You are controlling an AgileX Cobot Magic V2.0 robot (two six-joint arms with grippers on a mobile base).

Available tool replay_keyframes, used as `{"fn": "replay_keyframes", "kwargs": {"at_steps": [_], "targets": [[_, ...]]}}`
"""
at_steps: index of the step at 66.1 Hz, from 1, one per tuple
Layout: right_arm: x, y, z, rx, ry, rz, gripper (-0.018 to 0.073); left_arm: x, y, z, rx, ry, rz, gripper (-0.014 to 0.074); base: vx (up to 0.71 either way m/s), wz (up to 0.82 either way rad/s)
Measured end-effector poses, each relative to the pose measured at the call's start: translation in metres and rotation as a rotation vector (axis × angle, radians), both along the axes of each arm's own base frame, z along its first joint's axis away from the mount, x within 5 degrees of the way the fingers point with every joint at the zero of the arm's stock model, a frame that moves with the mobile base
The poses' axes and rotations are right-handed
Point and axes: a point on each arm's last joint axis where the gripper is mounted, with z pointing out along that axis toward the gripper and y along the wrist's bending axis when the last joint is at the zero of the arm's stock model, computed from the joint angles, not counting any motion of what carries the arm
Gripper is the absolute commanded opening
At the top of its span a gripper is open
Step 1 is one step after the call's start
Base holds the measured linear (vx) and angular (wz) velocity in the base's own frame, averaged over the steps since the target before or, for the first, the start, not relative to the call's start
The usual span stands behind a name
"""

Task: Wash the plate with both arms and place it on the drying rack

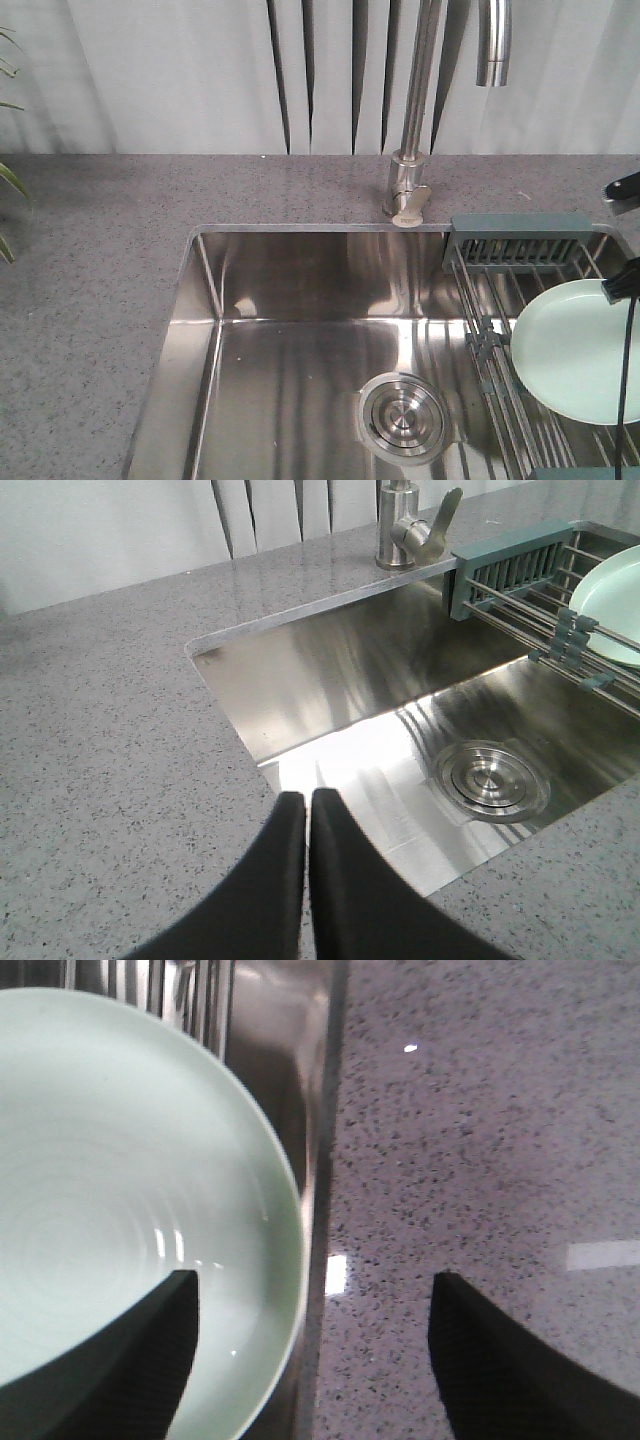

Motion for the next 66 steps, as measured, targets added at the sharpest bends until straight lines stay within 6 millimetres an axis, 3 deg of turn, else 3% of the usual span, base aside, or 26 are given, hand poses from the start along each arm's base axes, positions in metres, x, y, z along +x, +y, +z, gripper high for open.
{"fn": "replay_keyframes", "kwargs": {"at_steps": [7,20,34,42,48,59,66], "targets": [[-0.010,0.001,0.023,0.006,-0.098,-0.006,0.0439,0.000,0.000,0.000,0.000,0.000,0.000,-0.0006,0.00,0.00],[-0.054,0.013,0.082,0.131,-0.323,0.049,-0.0014,0.001,0.000,0.001,-0.003,-0.012,0.006,-0.0006,0.00,0.00],[-0.136,0.037,0.141,0.310,-0.566,0.231,-0.0010,0.001,0.001,0.003,-0.029,-0.025,0.022,-0.0006,0.00,0.00],[-0.188,0.050,0.157,0.390,-0.655,0.348,-0.0010,0.003,0.002,0.007,-0.090,-0.044,0.055,-0.0006,0.00,0.00],[-0.219,0.055,0.150,0.410,-0.706,0.417,-0.0008,0.006,0.003,0.011,-0.167,-0.056,0.079,-0.0006,0.00,0.00],[-0.258,0.059,0.085,0.430,-0.705,0.442,-0.0008,0.023,0.001,0.018,-0.283,-0.028,0.110,-0.0006,0.00,0.00],[-0.273,0.060,0.063,0.427,-0.773,0.451,-0.0008,0.044,0.001,0.026,-0.322,0.020,0.143,-0.0006,0.00,0.00]]}}
